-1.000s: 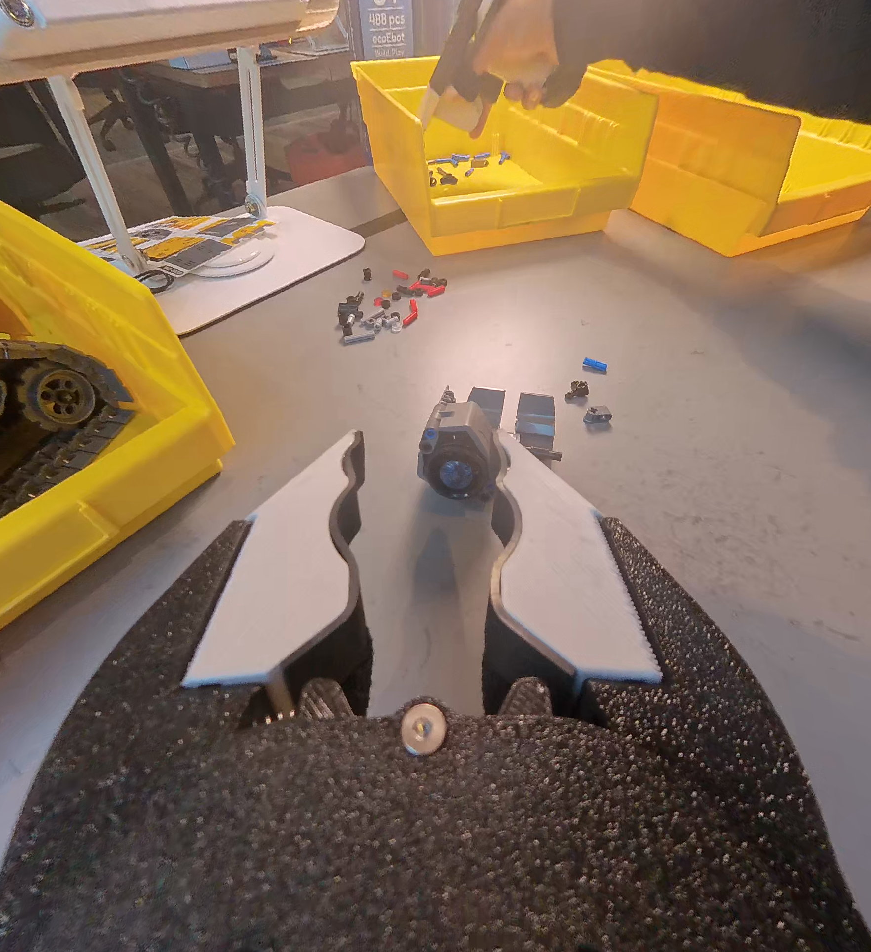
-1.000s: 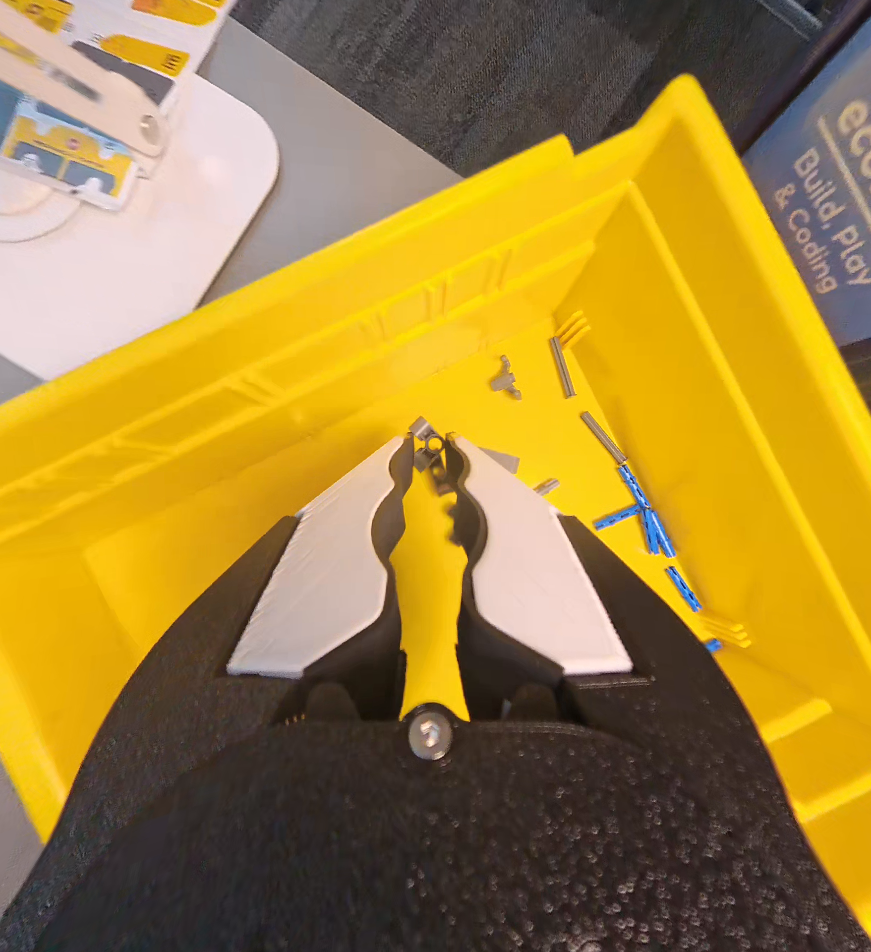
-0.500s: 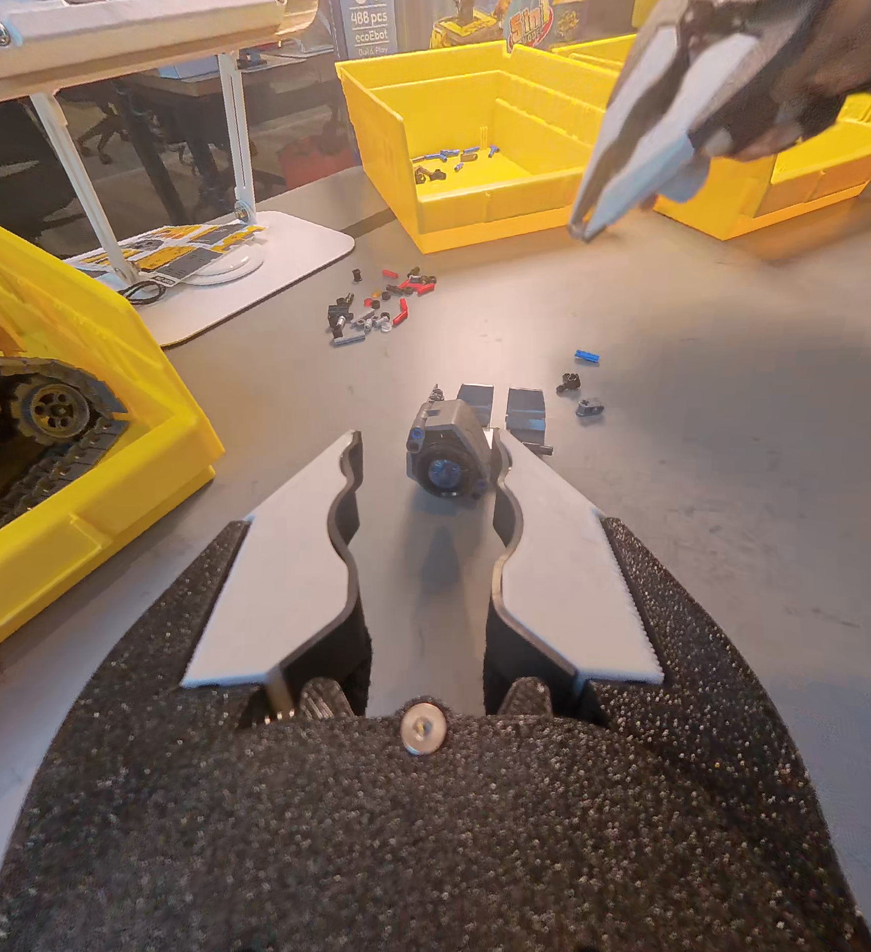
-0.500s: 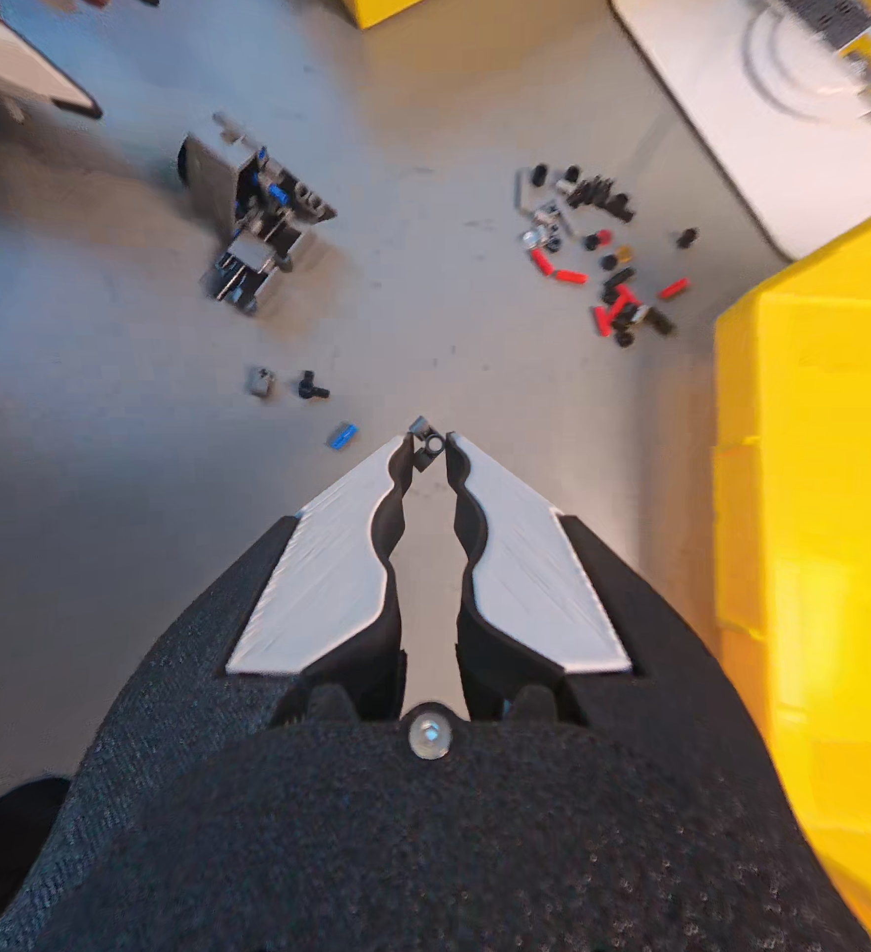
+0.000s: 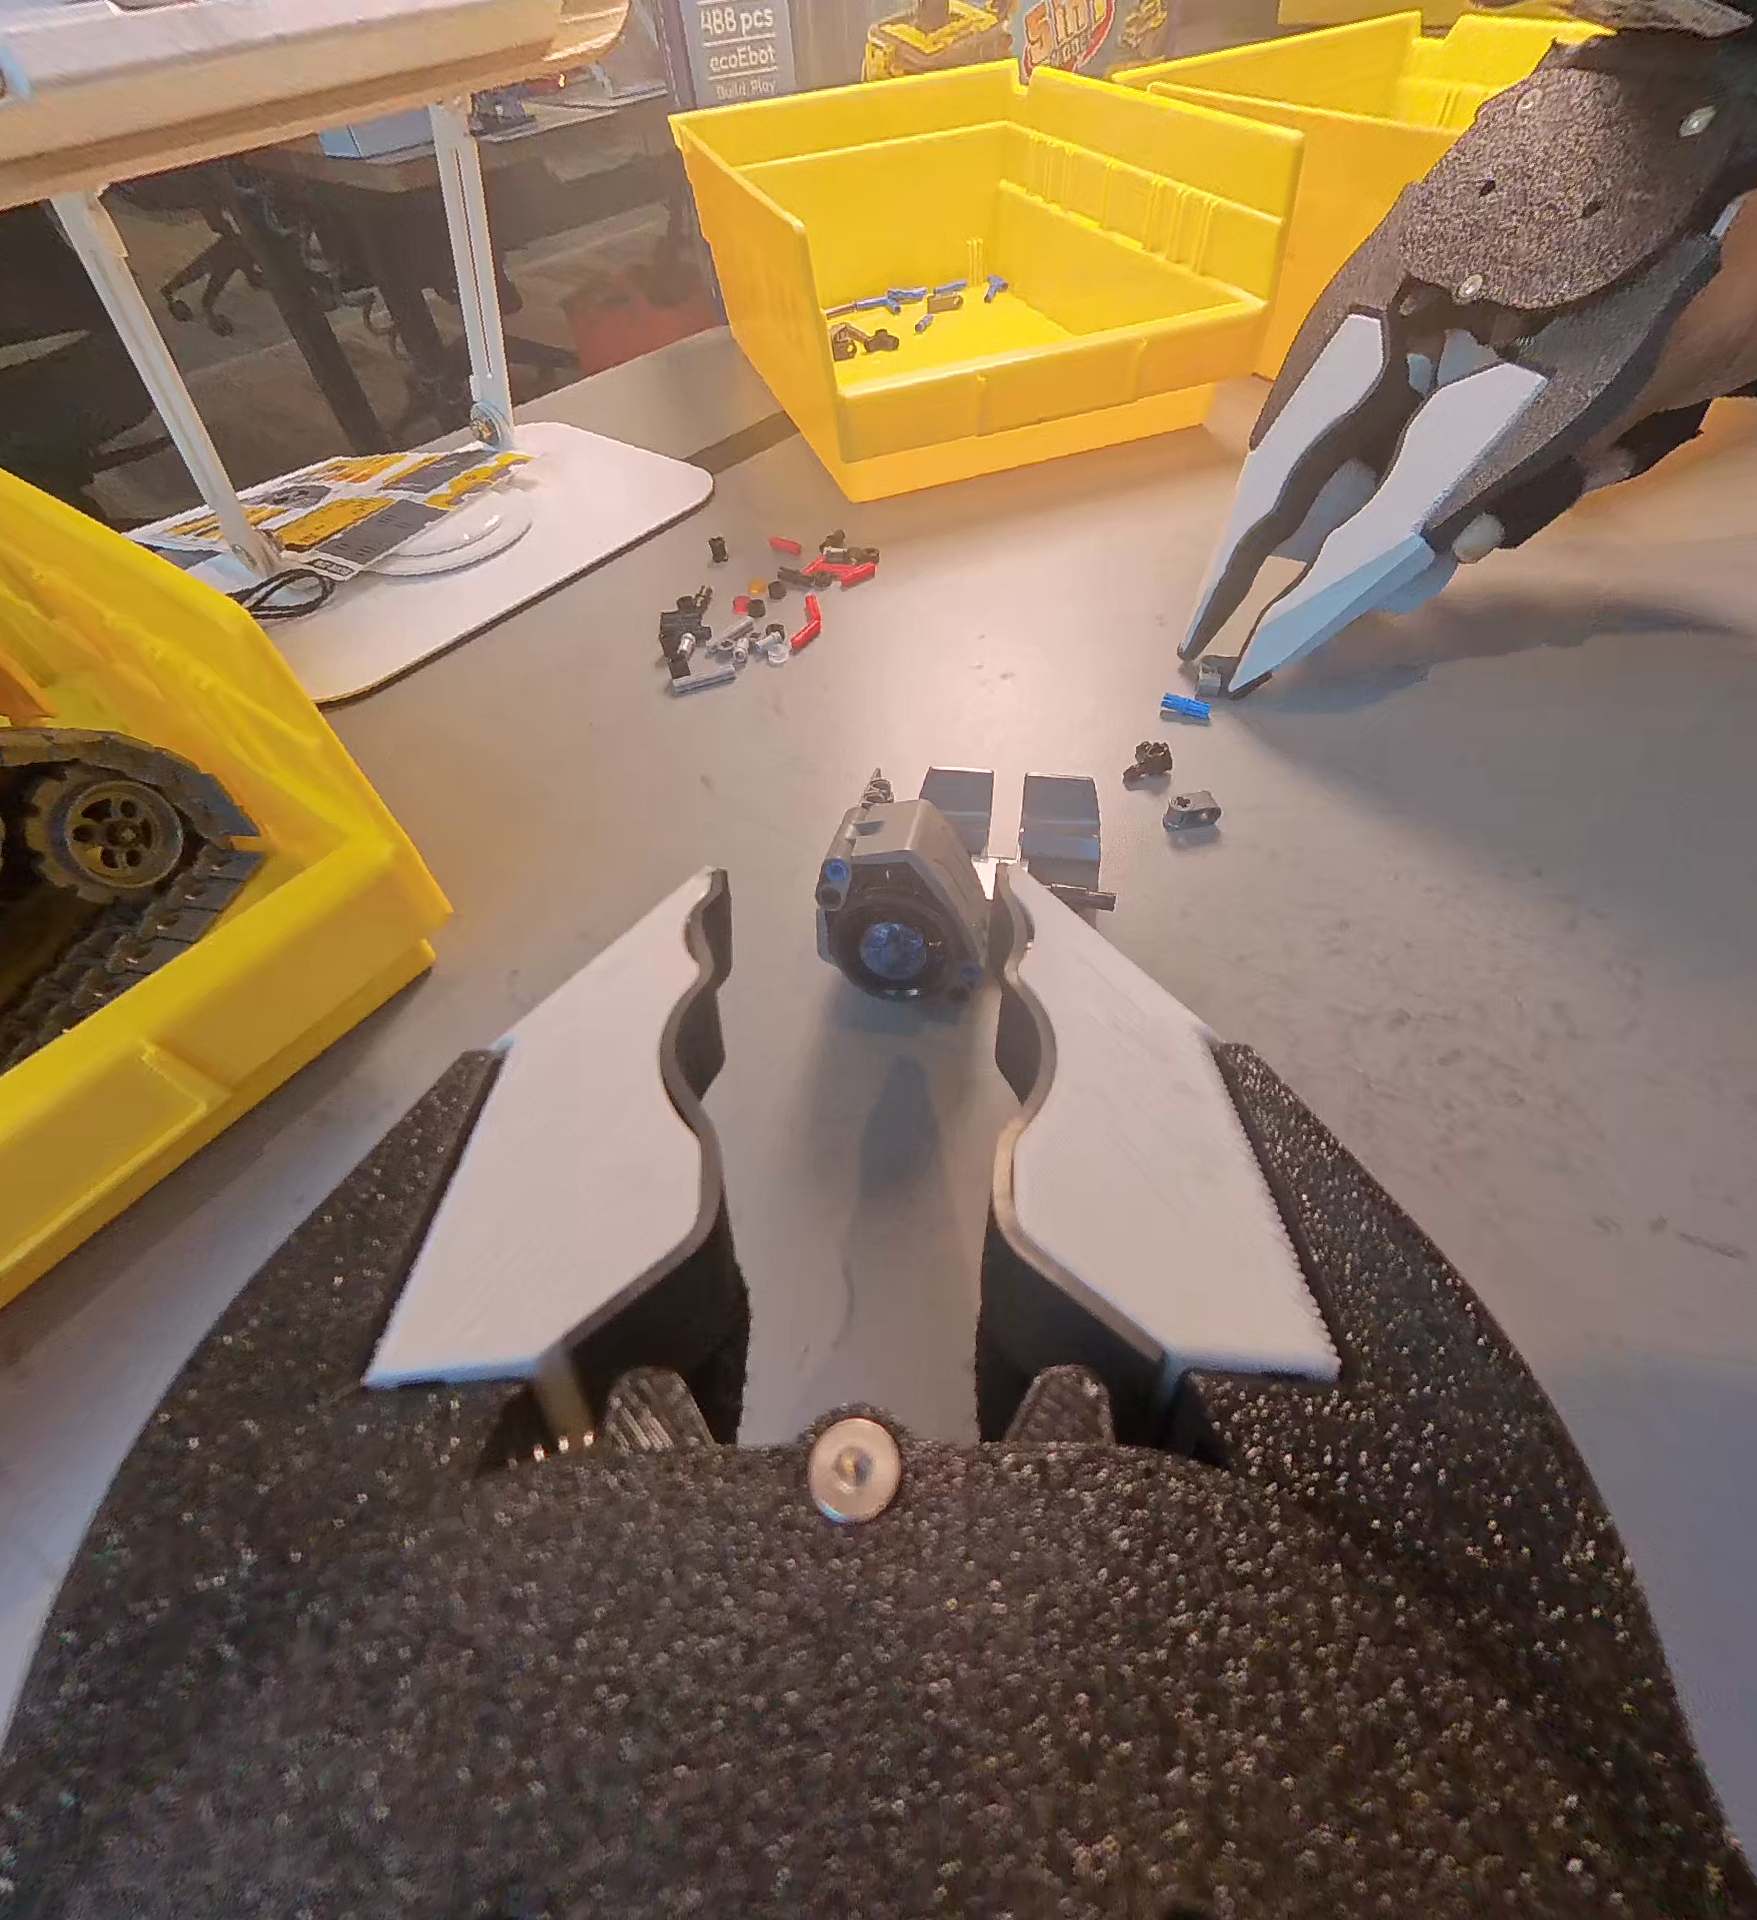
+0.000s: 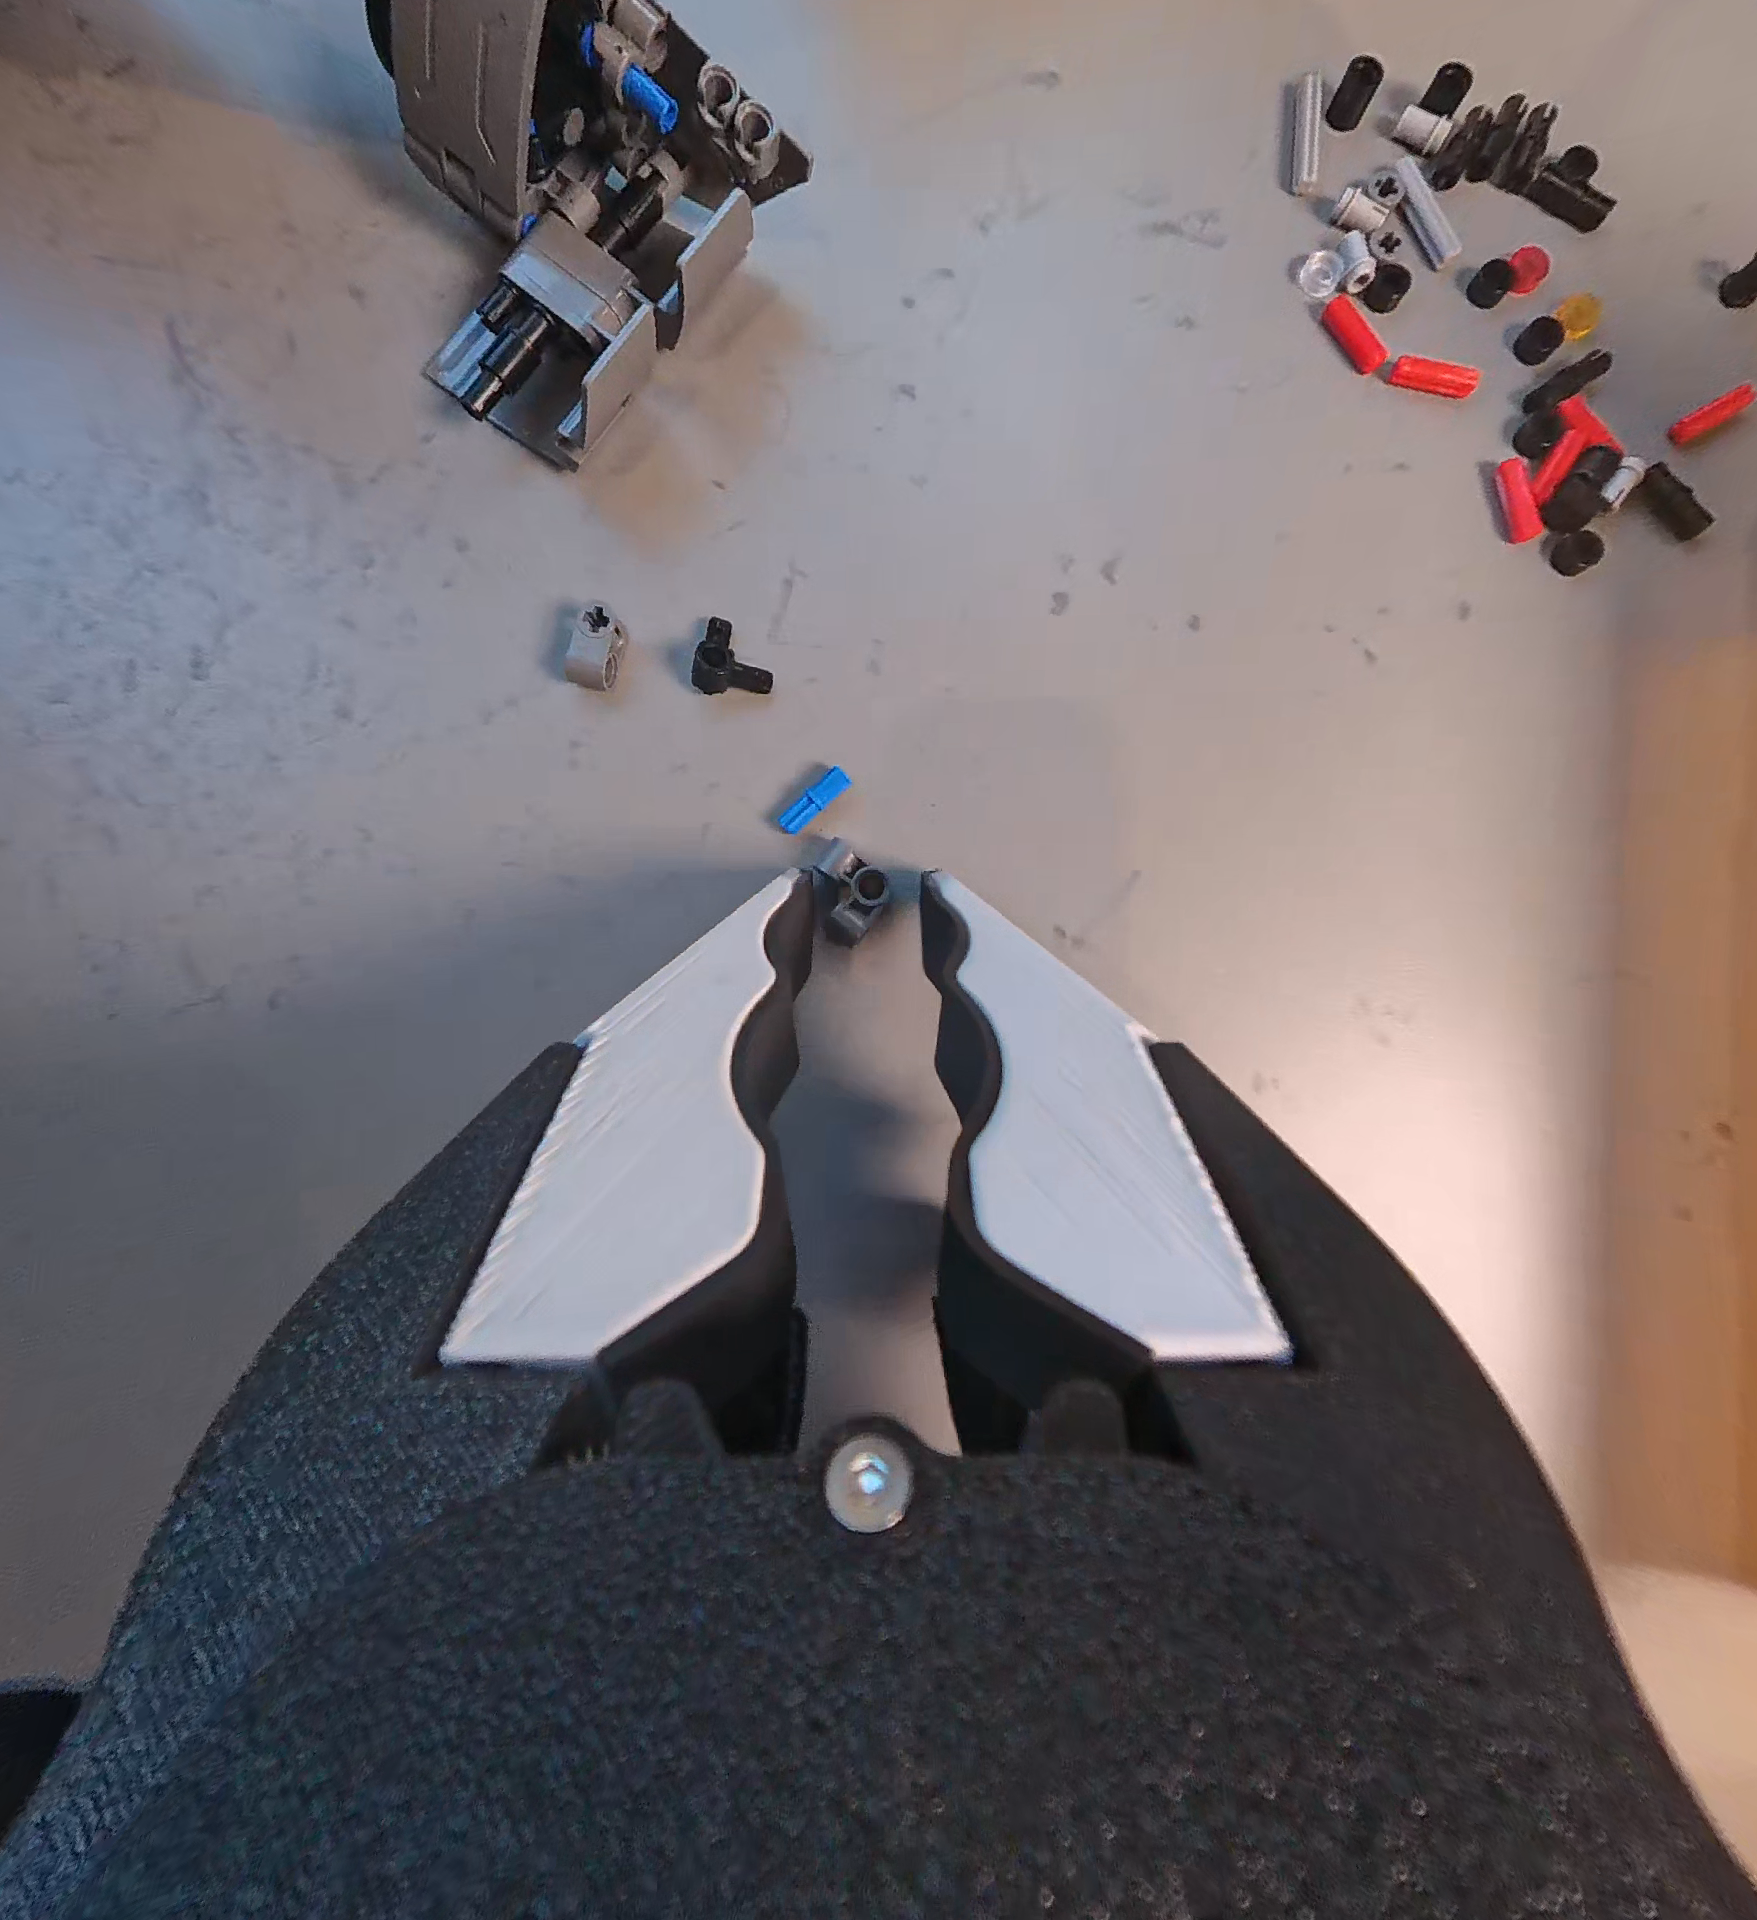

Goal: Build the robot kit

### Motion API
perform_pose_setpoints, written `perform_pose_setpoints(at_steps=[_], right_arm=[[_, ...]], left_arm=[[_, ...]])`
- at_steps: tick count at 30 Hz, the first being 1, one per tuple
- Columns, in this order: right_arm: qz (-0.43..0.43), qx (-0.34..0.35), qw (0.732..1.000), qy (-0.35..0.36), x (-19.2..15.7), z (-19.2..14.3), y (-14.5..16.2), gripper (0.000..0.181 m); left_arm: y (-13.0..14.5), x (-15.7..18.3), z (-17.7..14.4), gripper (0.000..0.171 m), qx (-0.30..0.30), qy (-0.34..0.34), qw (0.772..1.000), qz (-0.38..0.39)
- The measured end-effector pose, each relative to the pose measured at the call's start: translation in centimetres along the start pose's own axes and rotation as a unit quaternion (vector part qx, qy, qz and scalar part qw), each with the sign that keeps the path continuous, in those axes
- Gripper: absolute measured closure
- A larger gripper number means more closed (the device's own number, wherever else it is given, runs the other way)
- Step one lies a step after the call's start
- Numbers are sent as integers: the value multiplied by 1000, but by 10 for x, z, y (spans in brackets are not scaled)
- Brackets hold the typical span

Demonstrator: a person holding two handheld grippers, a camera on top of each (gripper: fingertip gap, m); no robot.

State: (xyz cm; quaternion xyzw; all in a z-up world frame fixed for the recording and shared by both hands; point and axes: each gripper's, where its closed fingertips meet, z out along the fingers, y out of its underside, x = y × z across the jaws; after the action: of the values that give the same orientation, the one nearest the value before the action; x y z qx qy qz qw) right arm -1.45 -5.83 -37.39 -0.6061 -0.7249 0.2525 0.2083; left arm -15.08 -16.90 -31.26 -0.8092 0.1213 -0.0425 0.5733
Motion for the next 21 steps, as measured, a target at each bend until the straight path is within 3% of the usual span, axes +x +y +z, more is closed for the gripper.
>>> perform_pose_setpoints(at_steps=[5,8,11,15,18,21], right_arm=[[14,86,996,31,27,-44,-43,156],[37,124,985,111,90,-88,-74,156],[63,107,977,173,175,-108,-84,156],[23,38,978,202,271,-87,-69,156],[-6,-60,981,185,310,-58,-37,156],[6,-105,982,160,331,-38,-21,156]], left_arm=[[0,1,0,122,-1,1,1000,1],[1,2,1,122,-3,3,1000,2],[0,4,2,122,-4,8,1000,4],[0,4,1,122,-2,7,1000,7],[1,0,-1,122,-2,-1,1000,4],[1,-6,-2,122,1,-7,1000,-8]])
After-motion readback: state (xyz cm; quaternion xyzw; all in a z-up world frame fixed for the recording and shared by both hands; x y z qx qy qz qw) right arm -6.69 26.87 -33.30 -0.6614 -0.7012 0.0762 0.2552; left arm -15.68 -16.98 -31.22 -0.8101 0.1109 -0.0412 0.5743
